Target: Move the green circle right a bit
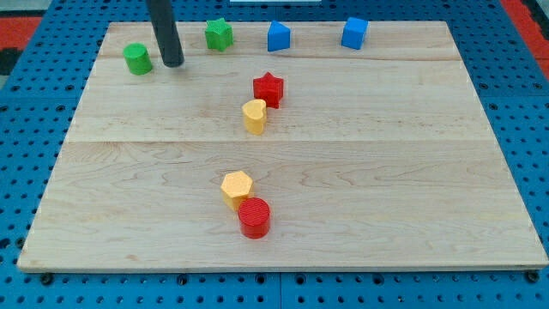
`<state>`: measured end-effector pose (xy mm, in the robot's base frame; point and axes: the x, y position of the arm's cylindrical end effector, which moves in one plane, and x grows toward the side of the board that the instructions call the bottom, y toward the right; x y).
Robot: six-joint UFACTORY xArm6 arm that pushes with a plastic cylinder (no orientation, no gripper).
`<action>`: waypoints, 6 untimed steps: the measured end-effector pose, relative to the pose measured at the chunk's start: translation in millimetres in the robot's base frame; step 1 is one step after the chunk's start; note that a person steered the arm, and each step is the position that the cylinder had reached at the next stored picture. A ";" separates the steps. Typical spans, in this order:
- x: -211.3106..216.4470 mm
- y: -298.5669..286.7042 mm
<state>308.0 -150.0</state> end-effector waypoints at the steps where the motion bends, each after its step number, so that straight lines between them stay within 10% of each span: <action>1: 11.8 -46.3; 3: 1.6 -122.7; 6: 6.4 -62.6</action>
